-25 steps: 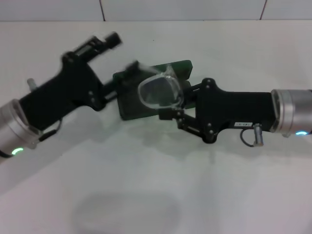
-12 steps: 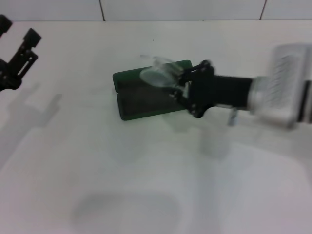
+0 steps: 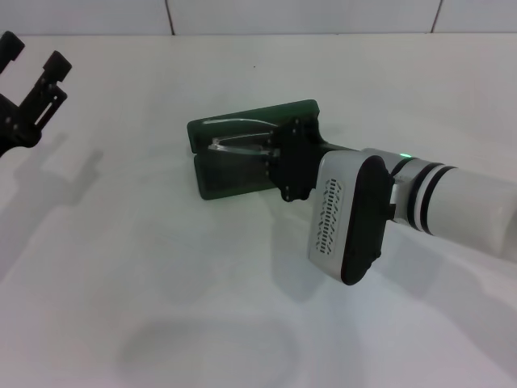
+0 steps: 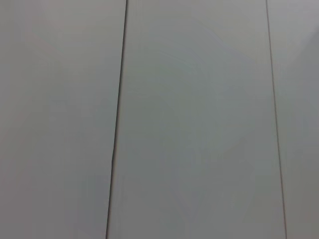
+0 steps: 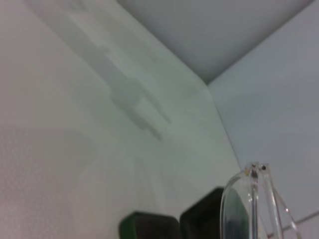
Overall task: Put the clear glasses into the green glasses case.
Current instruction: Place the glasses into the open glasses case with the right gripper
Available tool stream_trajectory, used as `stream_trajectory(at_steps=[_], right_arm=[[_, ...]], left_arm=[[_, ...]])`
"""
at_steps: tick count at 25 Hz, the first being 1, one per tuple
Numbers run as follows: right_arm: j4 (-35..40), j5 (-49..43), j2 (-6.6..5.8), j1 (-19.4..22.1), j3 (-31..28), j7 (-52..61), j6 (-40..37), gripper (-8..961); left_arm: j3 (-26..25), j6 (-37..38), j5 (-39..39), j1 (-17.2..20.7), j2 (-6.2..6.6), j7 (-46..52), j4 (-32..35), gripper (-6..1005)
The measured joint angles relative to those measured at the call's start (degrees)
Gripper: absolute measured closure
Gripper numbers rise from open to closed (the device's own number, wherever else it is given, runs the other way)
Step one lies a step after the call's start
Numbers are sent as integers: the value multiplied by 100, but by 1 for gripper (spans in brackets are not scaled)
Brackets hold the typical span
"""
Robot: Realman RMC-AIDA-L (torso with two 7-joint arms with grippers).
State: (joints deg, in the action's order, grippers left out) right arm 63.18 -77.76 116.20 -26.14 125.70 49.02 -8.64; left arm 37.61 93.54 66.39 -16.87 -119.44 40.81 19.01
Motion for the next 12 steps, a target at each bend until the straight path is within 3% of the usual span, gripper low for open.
stream_trajectory(at_steps=[12], right_arm=[[-603, 197, 0, -307, 97, 8, 172, 836]], left_arm=[[14, -39, 202, -194, -4, 15, -88, 298]])
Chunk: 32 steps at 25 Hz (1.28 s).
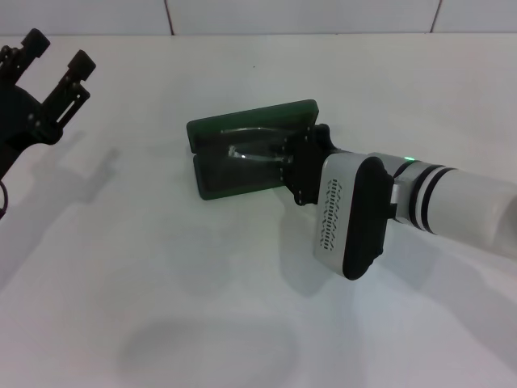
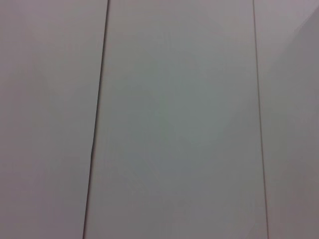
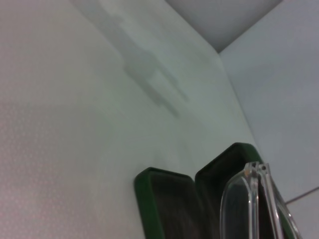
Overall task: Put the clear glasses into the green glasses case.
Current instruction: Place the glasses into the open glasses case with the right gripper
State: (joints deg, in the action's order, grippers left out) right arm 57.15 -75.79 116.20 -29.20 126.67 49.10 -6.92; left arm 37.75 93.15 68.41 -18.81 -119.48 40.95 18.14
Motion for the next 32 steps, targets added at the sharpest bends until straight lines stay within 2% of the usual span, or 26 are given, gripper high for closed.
stream_trajectory(at_steps=[19, 25, 32], right_arm=[[-181, 56, -1, -271, 171, -33, 16, 833], [-204, 32, 0, -544, 604, -69, 661, 831], [-308, 25, -1, -659, 665, -150, 738, 829]], left_arm=[[-5, -70, 7, -98, -5, -26, -109, 298], [-5, -71, 3, -98, -2, -29, -109, 298], [-4, -129, -10, -97, 2, -32, -109, 298]])
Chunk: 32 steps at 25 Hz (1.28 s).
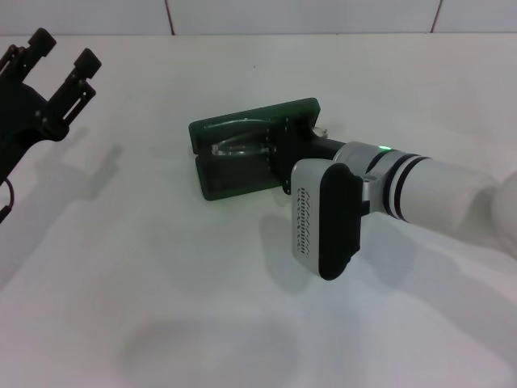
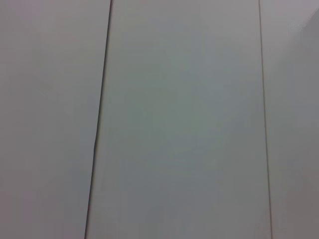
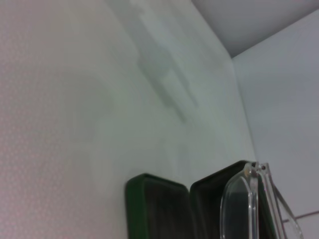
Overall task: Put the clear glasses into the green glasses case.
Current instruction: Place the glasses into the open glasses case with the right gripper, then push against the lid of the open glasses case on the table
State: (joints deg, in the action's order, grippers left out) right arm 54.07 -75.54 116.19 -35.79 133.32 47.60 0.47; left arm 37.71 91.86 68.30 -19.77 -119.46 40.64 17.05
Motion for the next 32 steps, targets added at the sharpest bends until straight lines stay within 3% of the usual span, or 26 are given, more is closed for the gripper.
stream_trajectory(at_steps=[12, 23, 25, 29, 32], right_arm=[[-142, 7, 0, 8, 134, -42, 8, 825], [195, 11, -4, 317, 112, -57, -36, 610], [256, 41, -16, 378, 75, -54, -76, 527], [453, 73, -47, 690, -458, -19, -782, 373], [576, 65, -65, 1006, -1398, 124, -2222, 314]], left_arm=[[0, -11, 8, -65, -2, -1, -3, 298], [0, -29, 16, -47, -8, 3, -24, 299], [-1, -35, 16, -38, -8, 5, -26, 299], [0, -59, 17, -28, -5, 8, -27, 299], [-7, -67, 16, -26, -3, 14, -26, 299]])
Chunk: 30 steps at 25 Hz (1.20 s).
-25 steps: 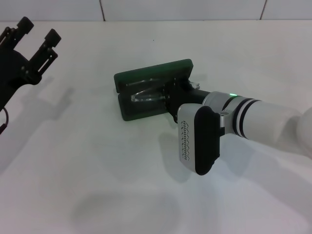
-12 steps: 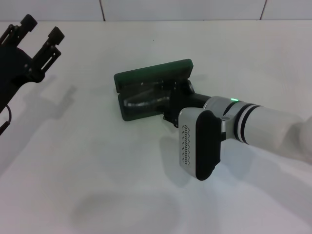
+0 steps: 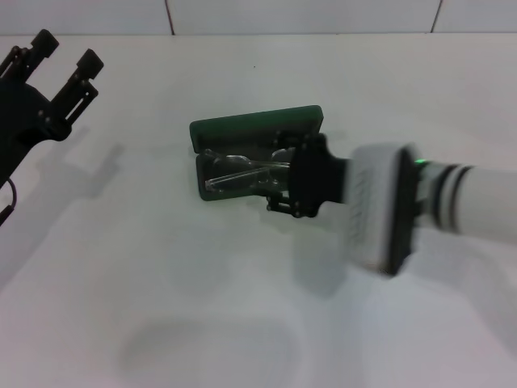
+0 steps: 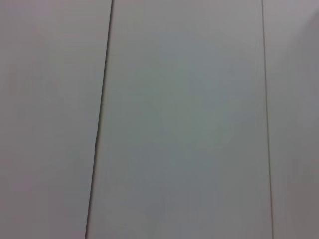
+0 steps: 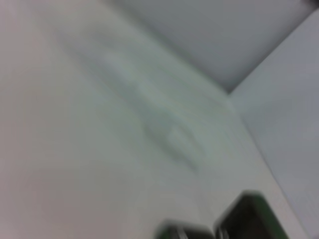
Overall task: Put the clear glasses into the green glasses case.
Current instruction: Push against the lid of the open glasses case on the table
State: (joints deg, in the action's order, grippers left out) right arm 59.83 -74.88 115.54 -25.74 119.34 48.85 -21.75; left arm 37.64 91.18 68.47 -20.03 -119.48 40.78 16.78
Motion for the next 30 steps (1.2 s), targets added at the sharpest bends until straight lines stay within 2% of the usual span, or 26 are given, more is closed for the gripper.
stream_trajectory(at_steps=[2, 5, 8, 9, 10, 12, 15, 16, 18, 21, 23, 26, 30], right_arm=[[-108, -23, -13, 83, -845, 318, -1336, 314], [-1007, -13, -8, -18, -2919, 767, -3828, 316], [-2125, 9, -15, -302, -4603, 801, -5112, 318], [-2917, 16, -112, -465, -5546, 791, -5587, 318], [-2917, 16, -112, -465, -5546, 791, -5587, 319], [-3472, 69, -197, -476, -6375, 786, -5874, 320], [-3736, 155, -133, -302, -7283, 782, -6000, 322], [-3730, 169, -89, -223, -7499, 782, -6005, 322], [-3707, 178, -26, -99, -7786, 779, -6033, 322], [-3745, 182, -15, -90, -7807, 776, -6041, 322], [-3785, 171, -8, -106, -7796, 770, -6019, 322], [-3883, 159, -5, -116, -7807, 733, -5992, 322], [-3958, 143, -5, -110, -7824, 704, -5936, 321]], left_arm=[[-2, -34, 0, 0, 1, 3, 0, 299], [0, -322, 16, -71, -8, 82, 0, 299], [98, -1019, 37, -276, -19, 406, -5, 299], [204, -1297, 41, -371, -12, 561, -6, 299], [357, -1610, 43, -470, 5, 737, -6, 299], [739, -2252, 41, -685, 39, 1091, 18, 299], [1444, -3132, 46, -1039, 111, 1538, 55, 299], [1813, -3564, 46, -1244, 153, 1777, 61, 299], [2234, -4040, 46, -1512, 207, 2092, 68, 299], [2933, -4552, 89, -1881, 293, 2648, 79, 299], [3317, -4711, 307, -2074, 295, 2910, 82, 299], [3461, -4785, 823, -2224, 174, 3054, 161, 299], [3472, -4722, 1573, -2136, -8, 3247, 500, 299]])
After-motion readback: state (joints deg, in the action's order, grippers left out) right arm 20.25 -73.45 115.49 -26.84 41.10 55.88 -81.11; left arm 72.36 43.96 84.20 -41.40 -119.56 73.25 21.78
